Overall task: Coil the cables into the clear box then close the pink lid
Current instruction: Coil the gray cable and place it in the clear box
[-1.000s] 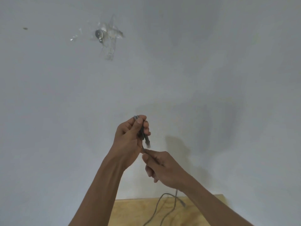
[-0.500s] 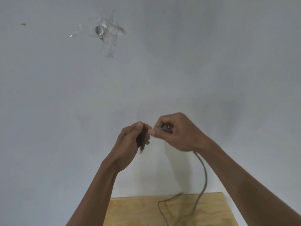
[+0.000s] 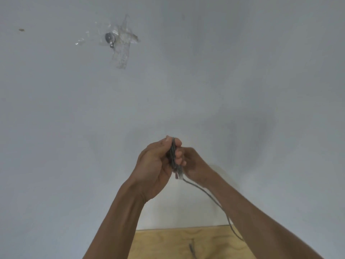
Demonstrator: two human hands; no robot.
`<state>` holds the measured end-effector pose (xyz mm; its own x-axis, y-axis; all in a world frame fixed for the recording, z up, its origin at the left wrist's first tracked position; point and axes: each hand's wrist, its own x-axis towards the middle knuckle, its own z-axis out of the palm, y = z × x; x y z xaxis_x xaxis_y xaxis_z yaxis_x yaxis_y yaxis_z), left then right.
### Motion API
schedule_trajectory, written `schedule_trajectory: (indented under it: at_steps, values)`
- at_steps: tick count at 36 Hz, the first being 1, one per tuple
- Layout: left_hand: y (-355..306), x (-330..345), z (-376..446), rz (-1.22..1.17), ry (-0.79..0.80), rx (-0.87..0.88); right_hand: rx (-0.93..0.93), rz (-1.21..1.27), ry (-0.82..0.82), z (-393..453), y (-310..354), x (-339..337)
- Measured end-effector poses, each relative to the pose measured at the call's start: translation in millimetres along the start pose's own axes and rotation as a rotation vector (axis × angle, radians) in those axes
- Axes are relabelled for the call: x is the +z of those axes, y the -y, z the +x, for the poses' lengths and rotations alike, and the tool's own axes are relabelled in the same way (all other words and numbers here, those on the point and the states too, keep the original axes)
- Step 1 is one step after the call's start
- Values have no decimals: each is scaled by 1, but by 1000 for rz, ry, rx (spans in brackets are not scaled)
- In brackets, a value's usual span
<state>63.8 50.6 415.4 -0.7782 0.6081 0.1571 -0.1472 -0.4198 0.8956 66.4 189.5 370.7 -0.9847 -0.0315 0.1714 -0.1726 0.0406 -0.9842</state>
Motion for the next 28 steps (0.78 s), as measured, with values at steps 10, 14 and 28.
schedule_trajectory:
  at_steps: [10, 14, 28]
  values:
    - [-15, -18, 17, 115, -139, 151, 0, -184, 114, -34, -19, 23]
    - [-17, -30, 23, 282, -196, 207, -35, -253, 98, -41, -20, 21]
    - [-1, -32, 6, 530, -28, 18, -319, -501, -17, -5, 63, -30]
